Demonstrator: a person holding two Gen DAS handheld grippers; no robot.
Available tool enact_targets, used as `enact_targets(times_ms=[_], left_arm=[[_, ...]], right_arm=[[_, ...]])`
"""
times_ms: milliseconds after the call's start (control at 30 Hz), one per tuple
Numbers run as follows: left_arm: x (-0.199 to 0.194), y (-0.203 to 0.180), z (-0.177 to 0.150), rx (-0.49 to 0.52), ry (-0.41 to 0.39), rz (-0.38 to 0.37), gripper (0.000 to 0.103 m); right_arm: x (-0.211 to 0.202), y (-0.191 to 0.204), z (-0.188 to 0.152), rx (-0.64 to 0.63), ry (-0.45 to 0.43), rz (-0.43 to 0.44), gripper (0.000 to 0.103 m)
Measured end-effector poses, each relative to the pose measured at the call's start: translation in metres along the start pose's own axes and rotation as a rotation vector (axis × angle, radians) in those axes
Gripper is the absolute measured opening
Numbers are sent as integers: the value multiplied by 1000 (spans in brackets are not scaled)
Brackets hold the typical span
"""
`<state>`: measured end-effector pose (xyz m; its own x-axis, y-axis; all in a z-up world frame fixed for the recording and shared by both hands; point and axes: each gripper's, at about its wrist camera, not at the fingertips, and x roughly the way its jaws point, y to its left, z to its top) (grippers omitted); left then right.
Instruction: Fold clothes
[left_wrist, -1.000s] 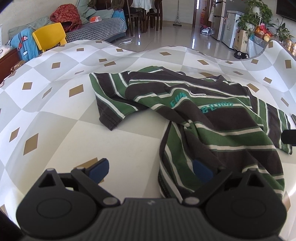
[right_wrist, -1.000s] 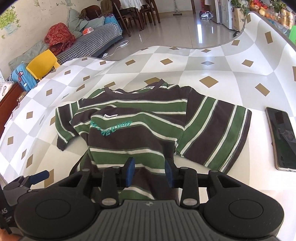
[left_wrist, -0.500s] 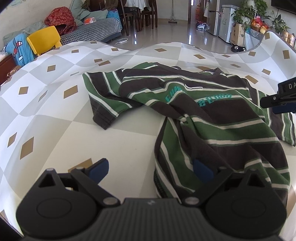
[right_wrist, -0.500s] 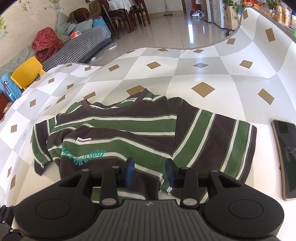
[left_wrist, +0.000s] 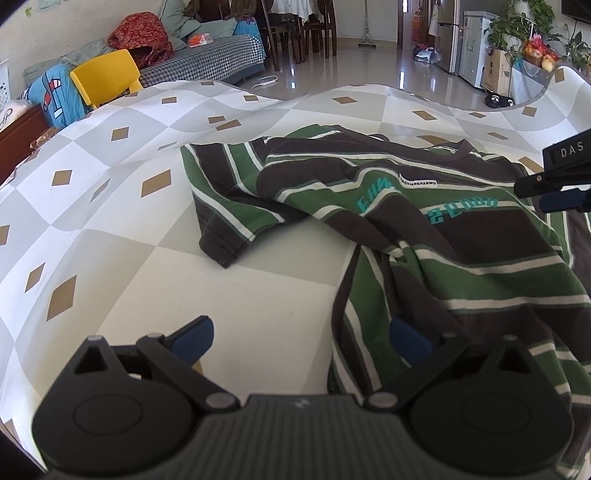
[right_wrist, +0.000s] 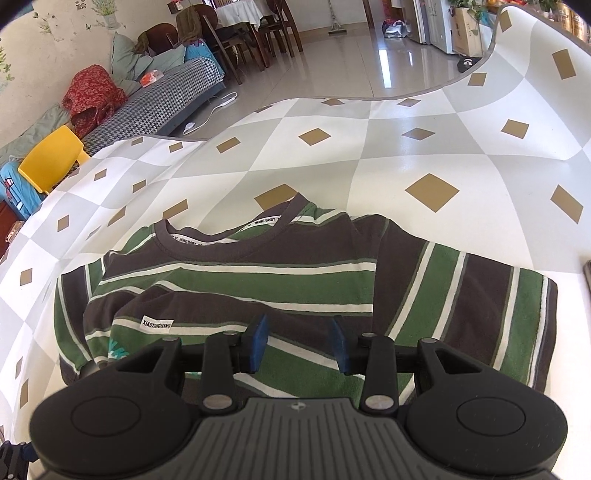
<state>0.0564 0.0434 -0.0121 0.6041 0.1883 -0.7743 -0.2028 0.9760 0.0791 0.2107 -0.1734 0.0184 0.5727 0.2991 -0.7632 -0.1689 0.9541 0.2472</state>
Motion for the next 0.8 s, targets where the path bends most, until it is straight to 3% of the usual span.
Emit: enact_targets(times_ms=[333,800], left_arm=[[11,-4,3,6,26,5,103],[12,-3,6,15,28,34,103]], right_arm=[[28,-8,9,58,6,-26,36],[31,-32,23,125,-65,-175,29]])
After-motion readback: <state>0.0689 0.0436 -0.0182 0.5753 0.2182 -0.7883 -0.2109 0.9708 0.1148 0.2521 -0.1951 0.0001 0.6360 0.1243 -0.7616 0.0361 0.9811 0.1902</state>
